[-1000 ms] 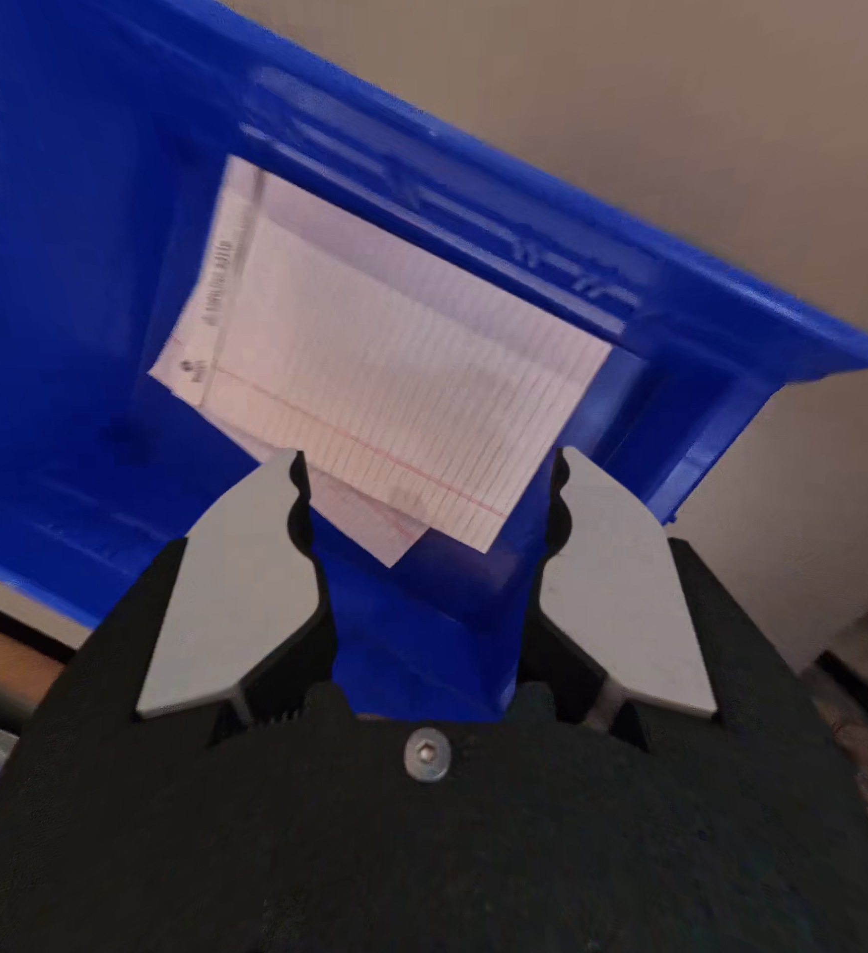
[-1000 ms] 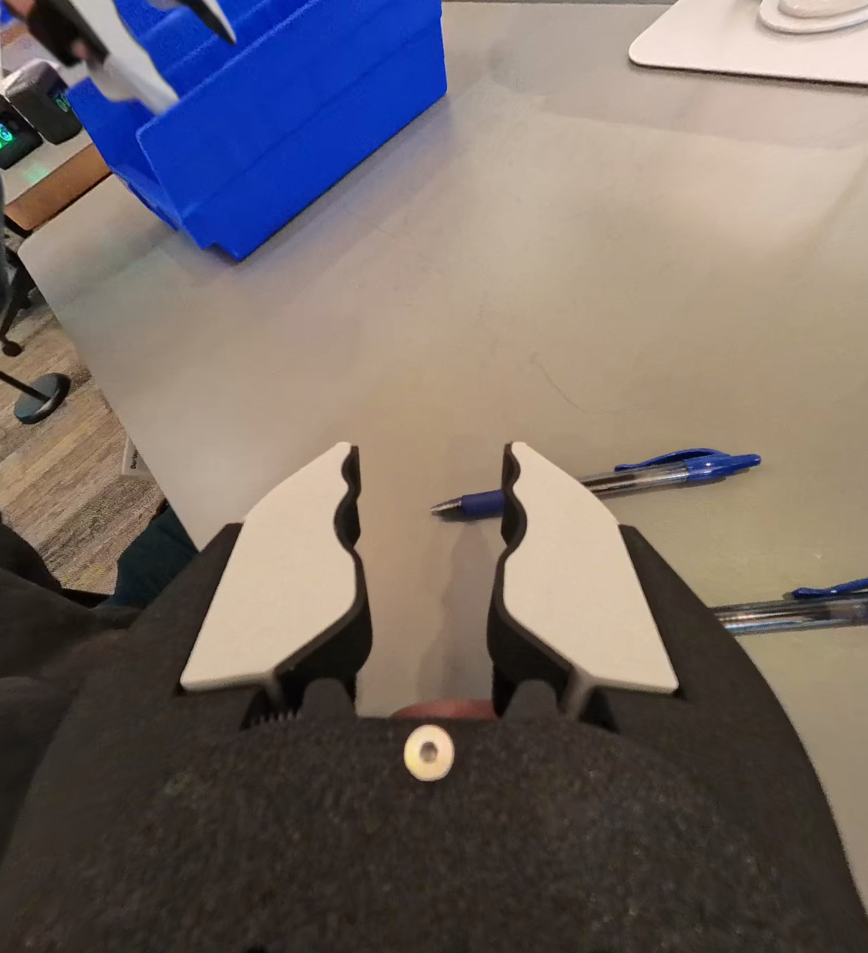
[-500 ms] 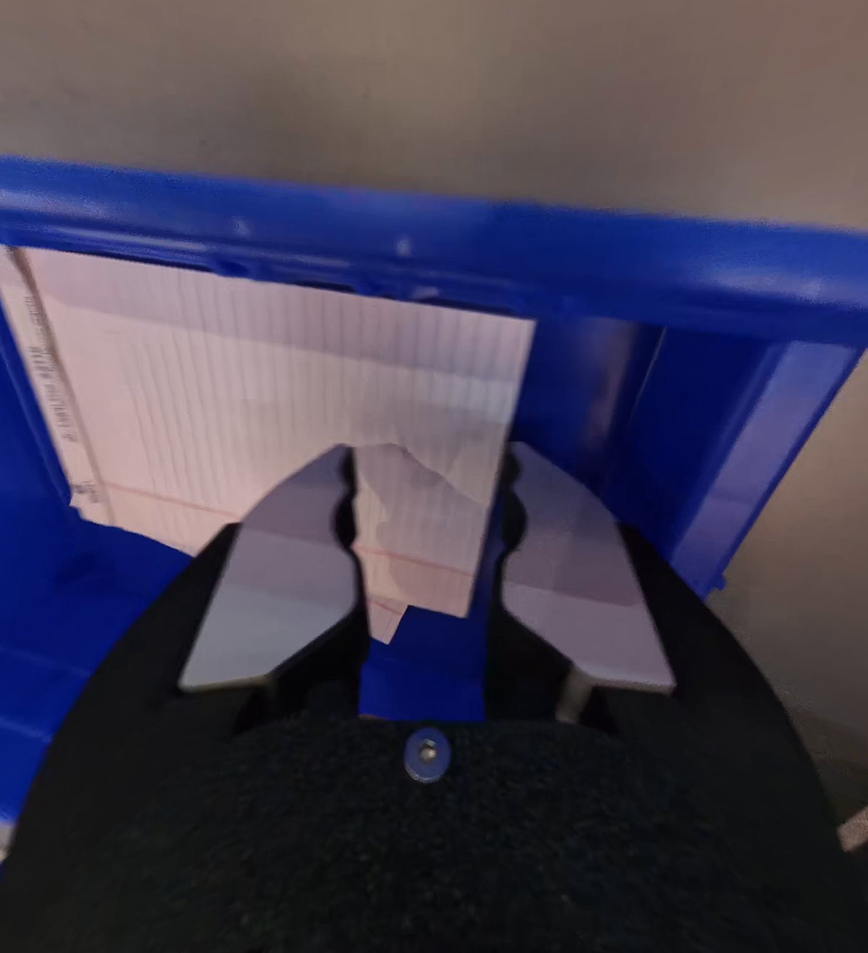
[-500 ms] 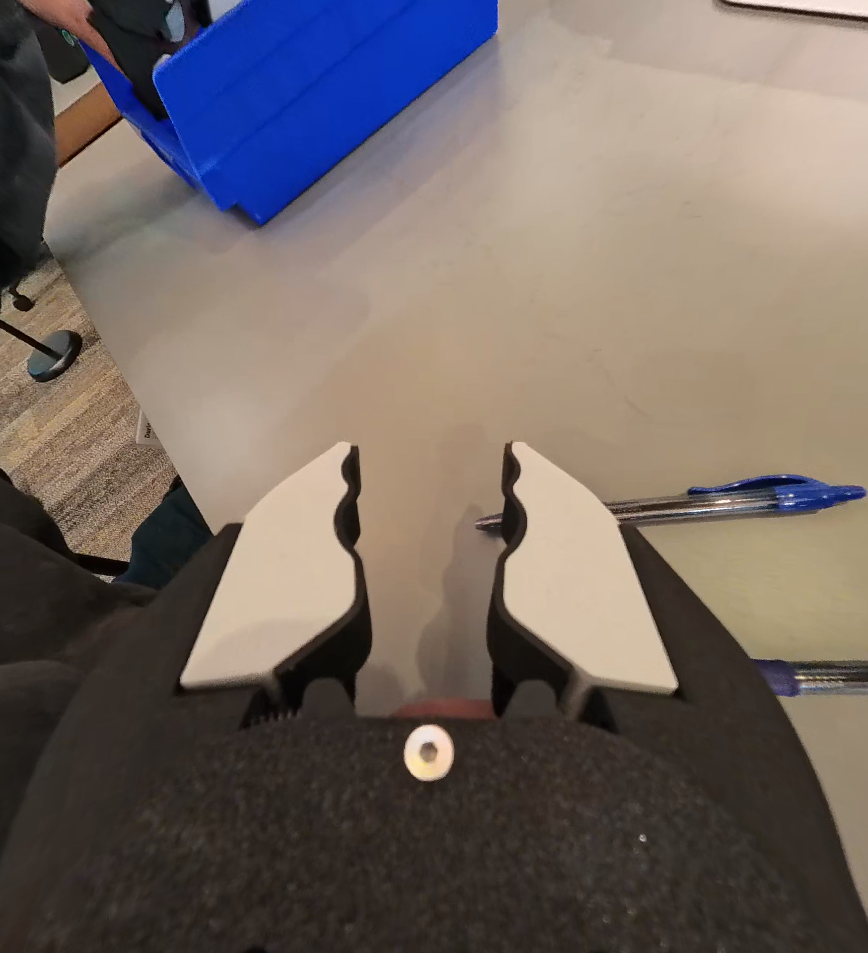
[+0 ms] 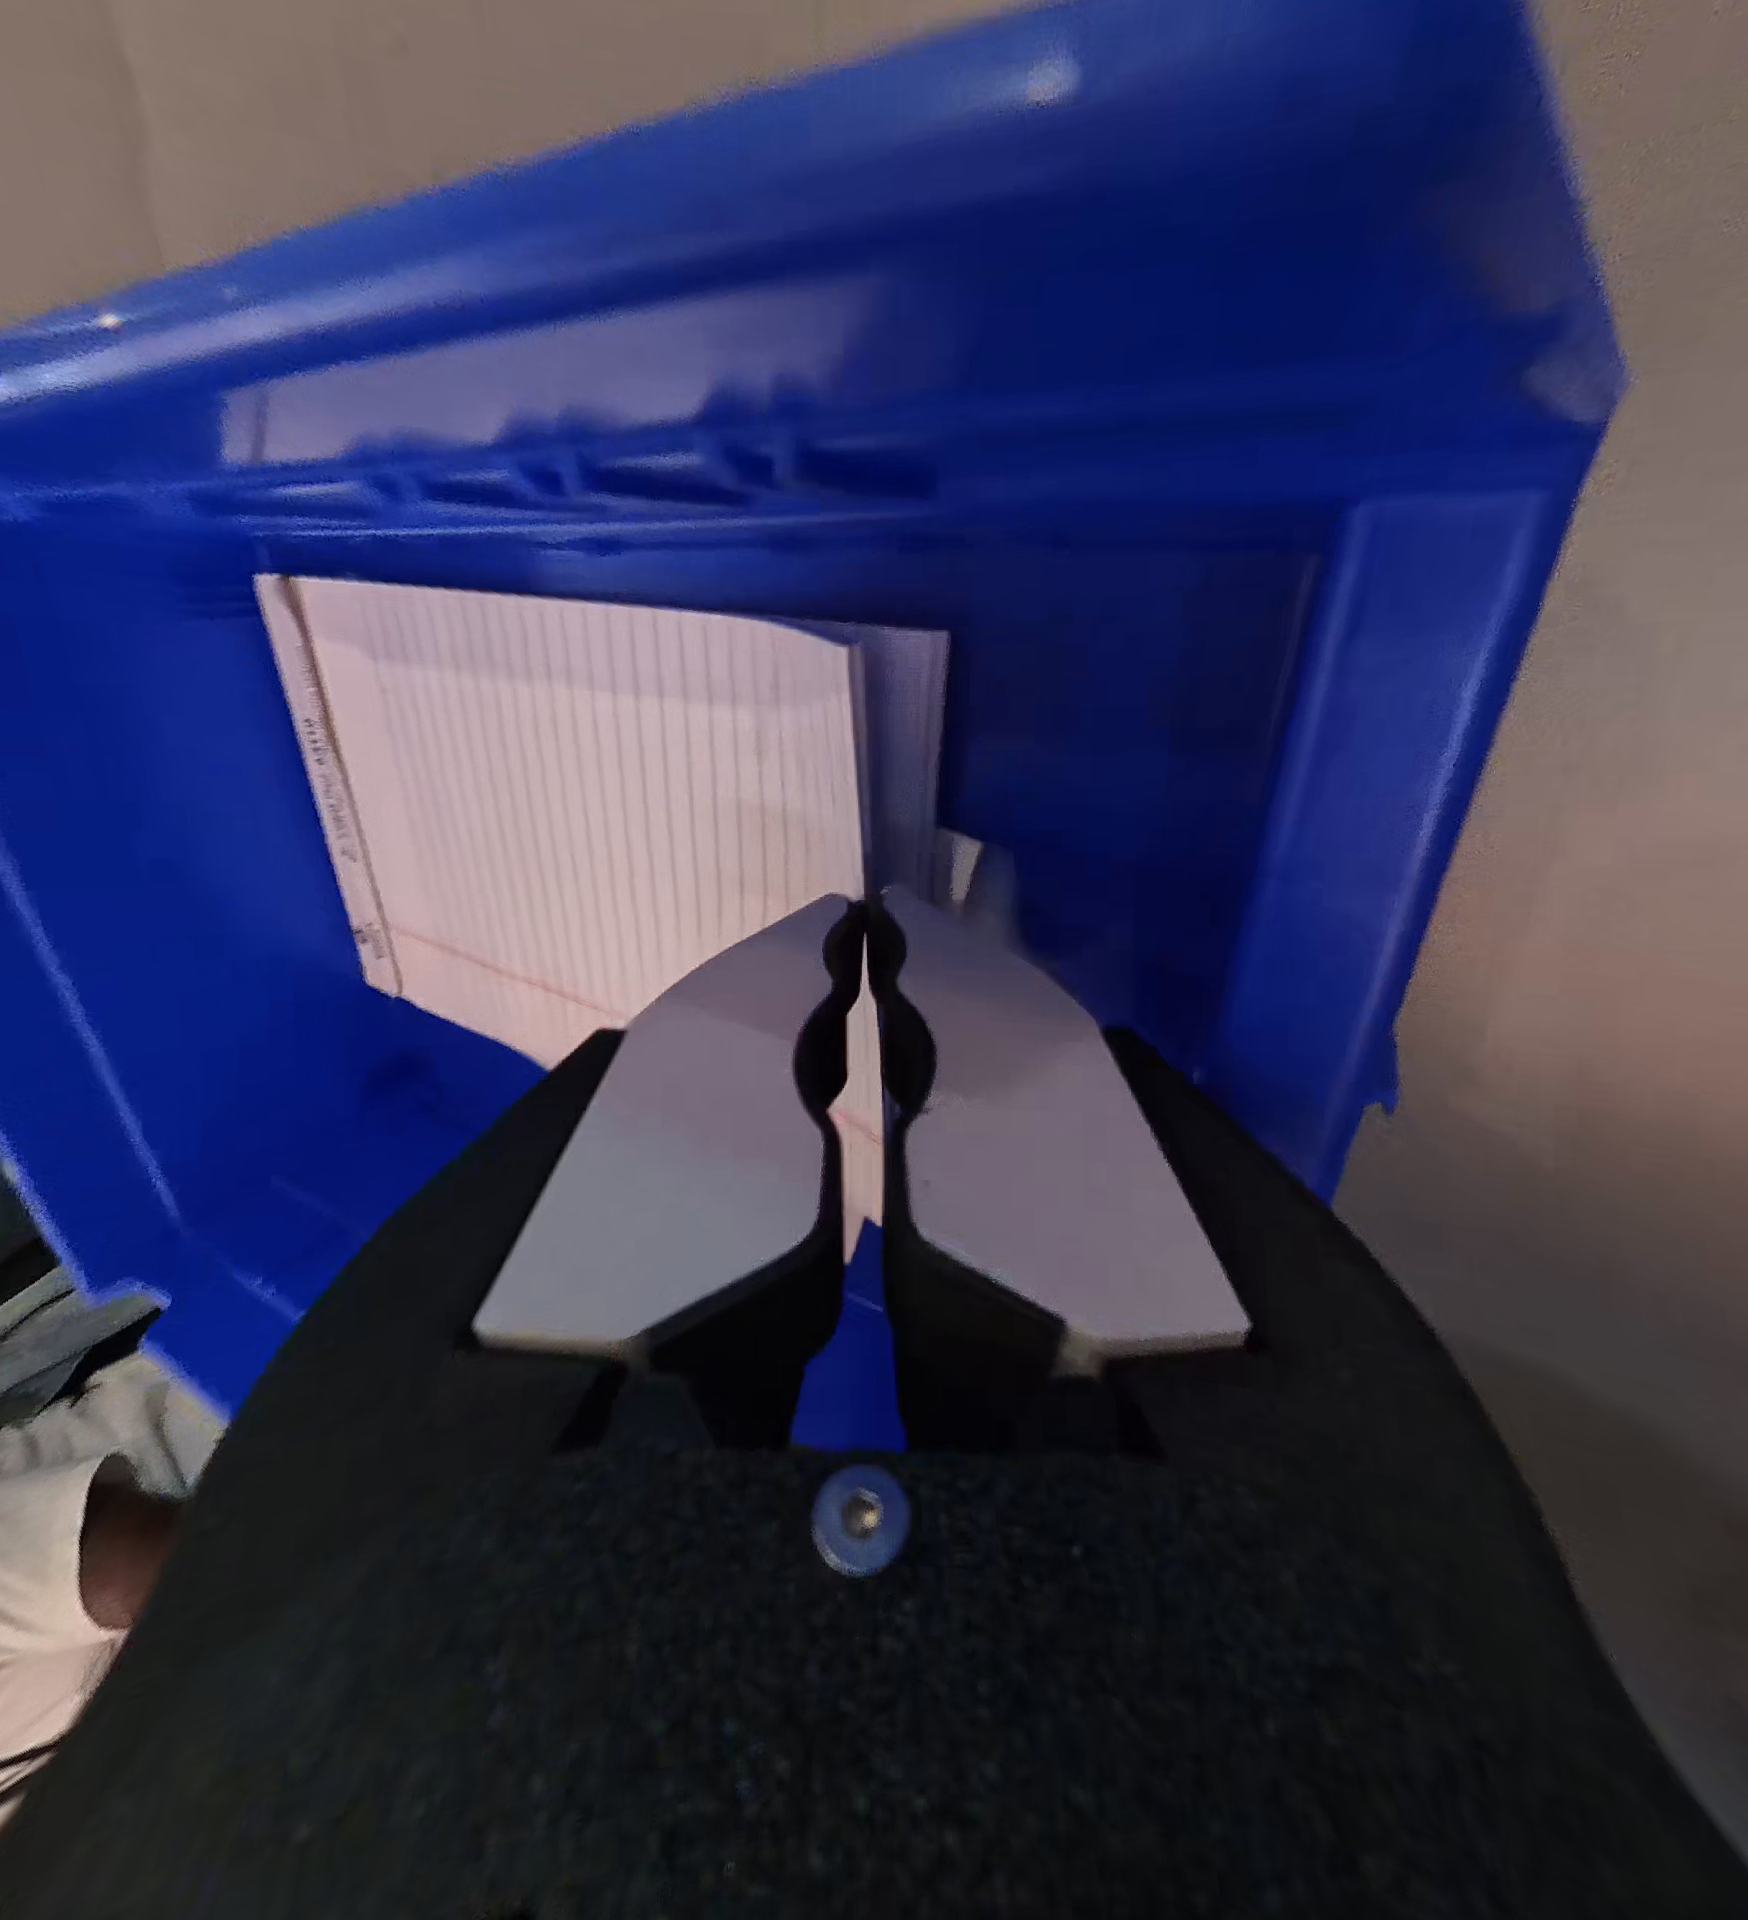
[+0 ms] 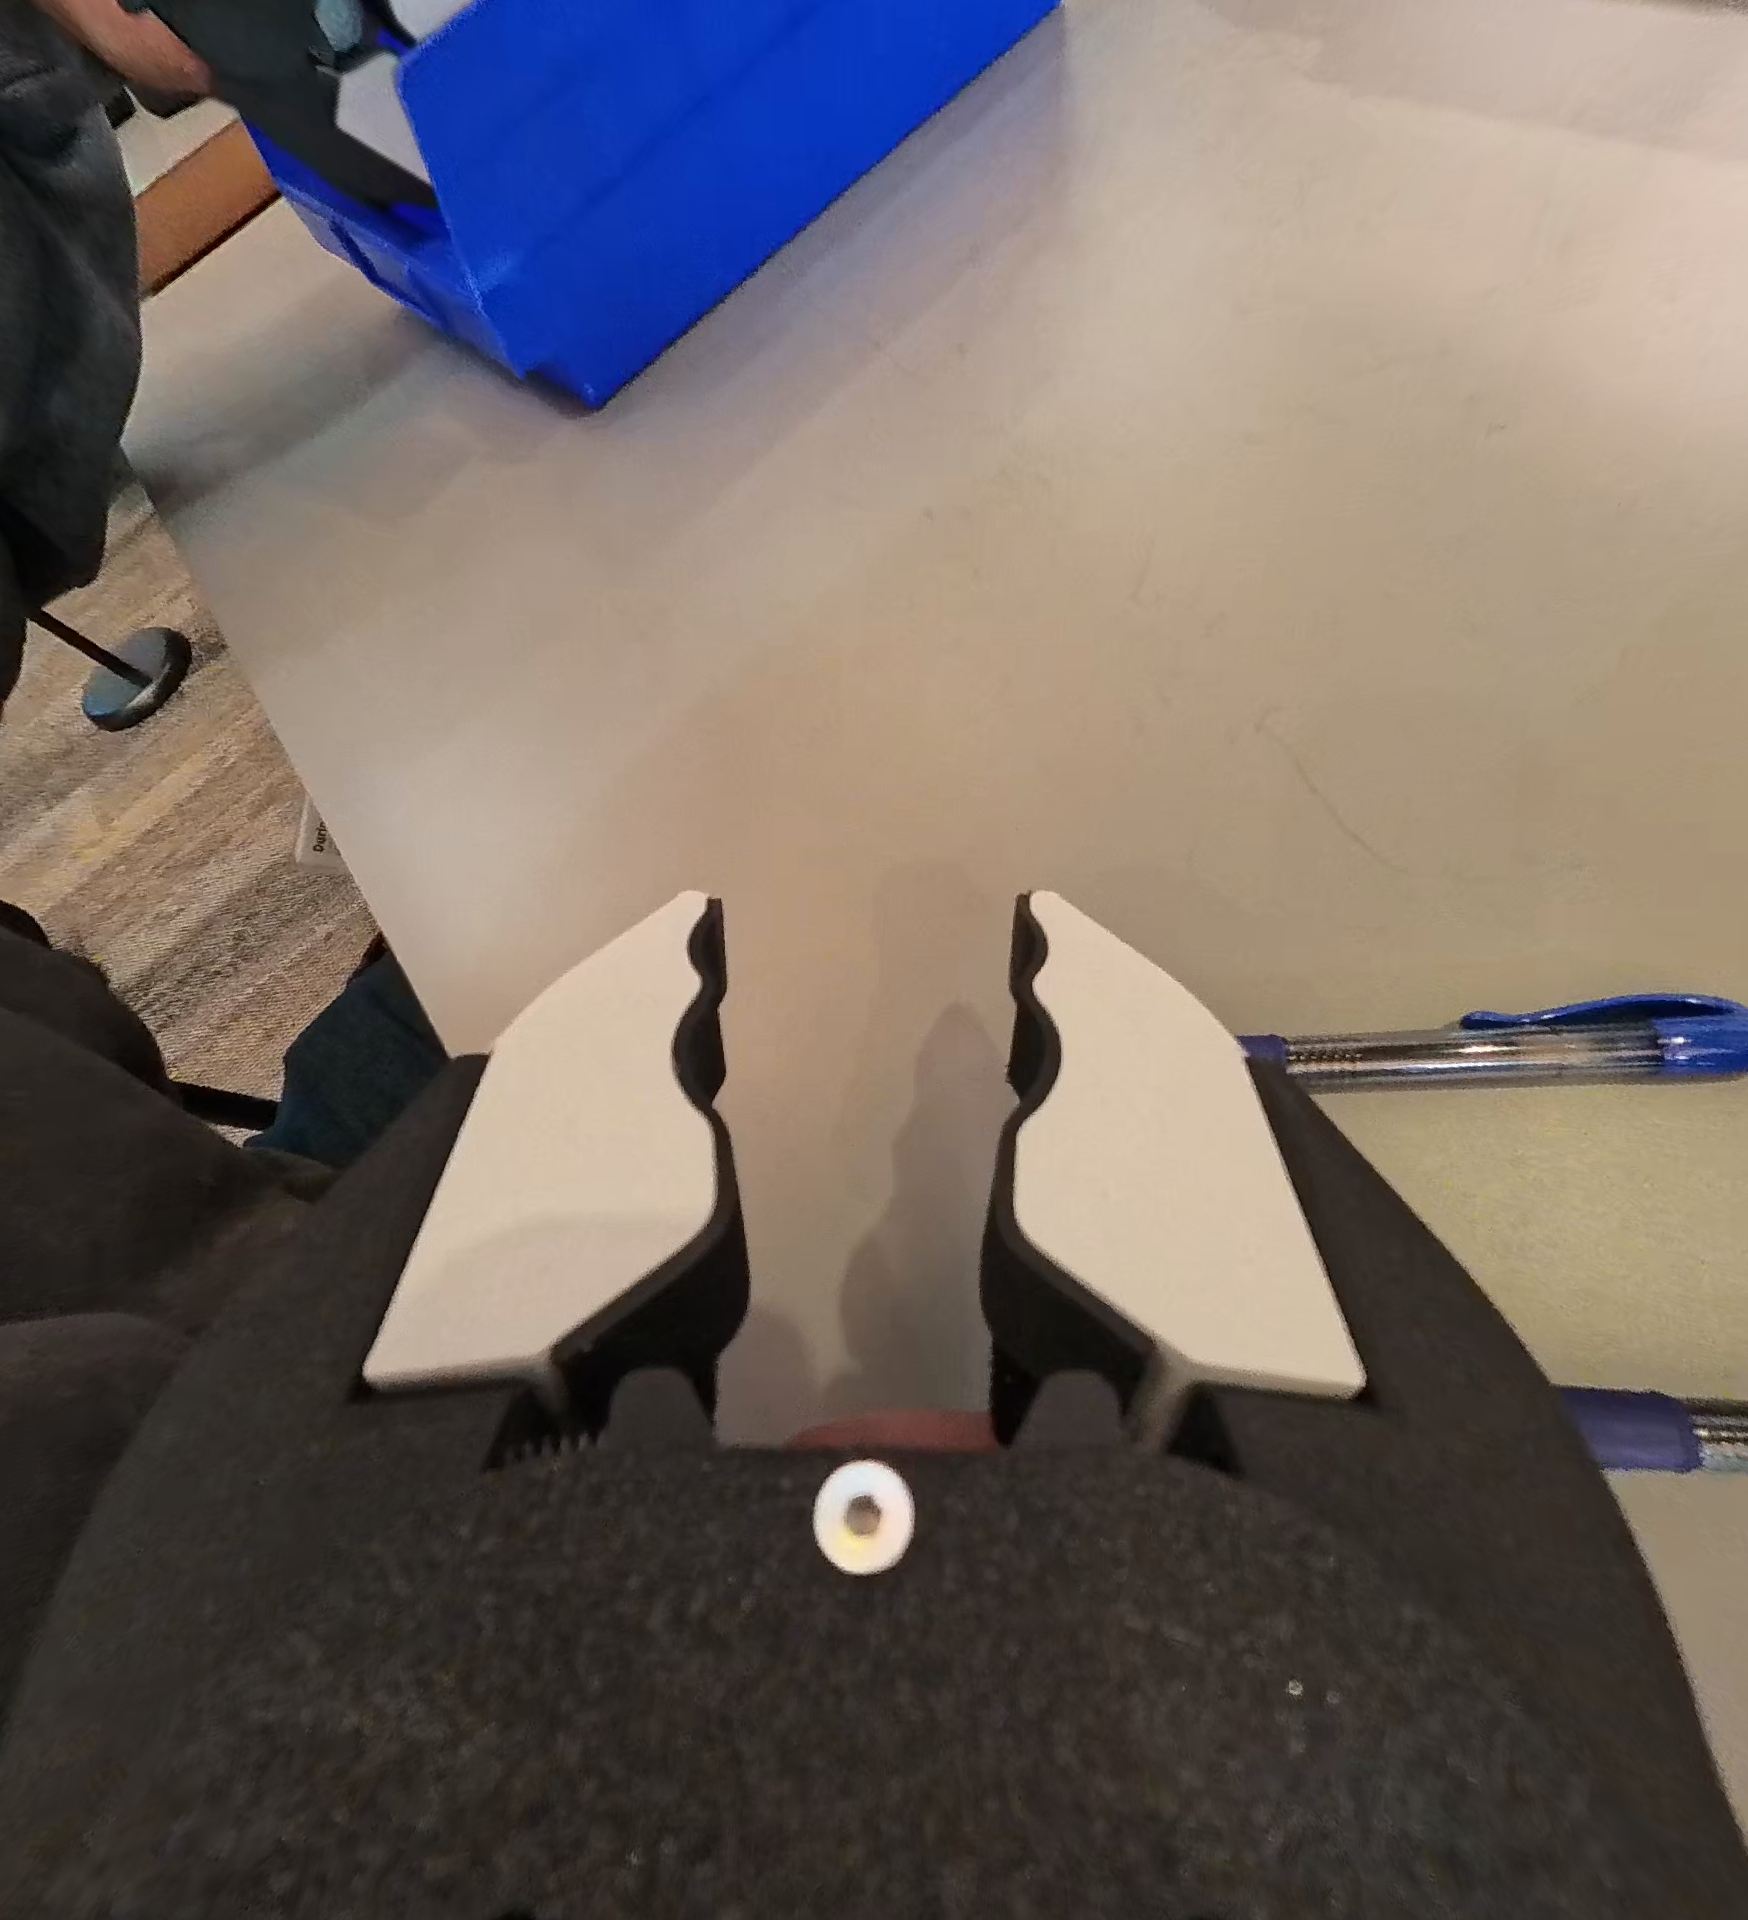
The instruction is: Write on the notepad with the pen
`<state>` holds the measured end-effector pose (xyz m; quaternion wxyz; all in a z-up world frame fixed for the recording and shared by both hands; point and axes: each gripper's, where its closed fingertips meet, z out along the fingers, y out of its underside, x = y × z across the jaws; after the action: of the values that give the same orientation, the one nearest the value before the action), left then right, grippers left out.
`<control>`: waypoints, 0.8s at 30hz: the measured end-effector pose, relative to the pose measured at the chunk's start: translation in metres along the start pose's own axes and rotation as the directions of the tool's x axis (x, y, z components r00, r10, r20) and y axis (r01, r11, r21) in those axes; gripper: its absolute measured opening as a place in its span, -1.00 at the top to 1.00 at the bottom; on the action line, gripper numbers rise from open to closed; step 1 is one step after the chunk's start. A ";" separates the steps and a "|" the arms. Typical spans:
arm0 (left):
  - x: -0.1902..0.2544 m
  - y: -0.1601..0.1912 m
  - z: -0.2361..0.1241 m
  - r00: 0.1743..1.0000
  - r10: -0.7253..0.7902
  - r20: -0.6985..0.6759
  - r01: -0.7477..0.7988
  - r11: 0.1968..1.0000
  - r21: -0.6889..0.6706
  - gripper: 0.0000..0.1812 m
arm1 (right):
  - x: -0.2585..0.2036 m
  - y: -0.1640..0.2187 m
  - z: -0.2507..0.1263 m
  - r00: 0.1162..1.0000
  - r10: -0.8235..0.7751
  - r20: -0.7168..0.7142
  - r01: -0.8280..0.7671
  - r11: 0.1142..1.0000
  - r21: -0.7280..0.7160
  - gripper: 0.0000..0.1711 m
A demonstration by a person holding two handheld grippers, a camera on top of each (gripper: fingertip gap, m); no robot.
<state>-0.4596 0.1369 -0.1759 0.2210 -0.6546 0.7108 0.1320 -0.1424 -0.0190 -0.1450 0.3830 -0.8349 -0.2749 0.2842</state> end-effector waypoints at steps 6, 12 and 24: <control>-0.031 0.009 -0.024 0.991 -0.085 0.105 0.083 0.996 0.024 1.00 | 0.003 0.000 -0.004 1.000 0.006 -0.007 -0.006 1.000 0.002 0.39; -0.057 0.013 -0.047 0.978 -0.142 0.155 0.136 0.989 0.051 1.00 | 0.000 -0.003 -0.004 1.000 0.002 -0.002 -0.002 1.000 0.012 0.39; -0.094 0.010 -0.108 0.942 -0.175 0.288 0.152 0.983 0.100 1.00 | 0.000 -0.006 -0.009 1.000 0.004 0.003 -0.004 1.000 0.019 0.39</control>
<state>-0.4804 0.1687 -0.0372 0.3598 -0.6752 0.6176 0.1823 -0.1370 -0.0202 -0.1354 0.3900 -0.8313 -0.2710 0.2887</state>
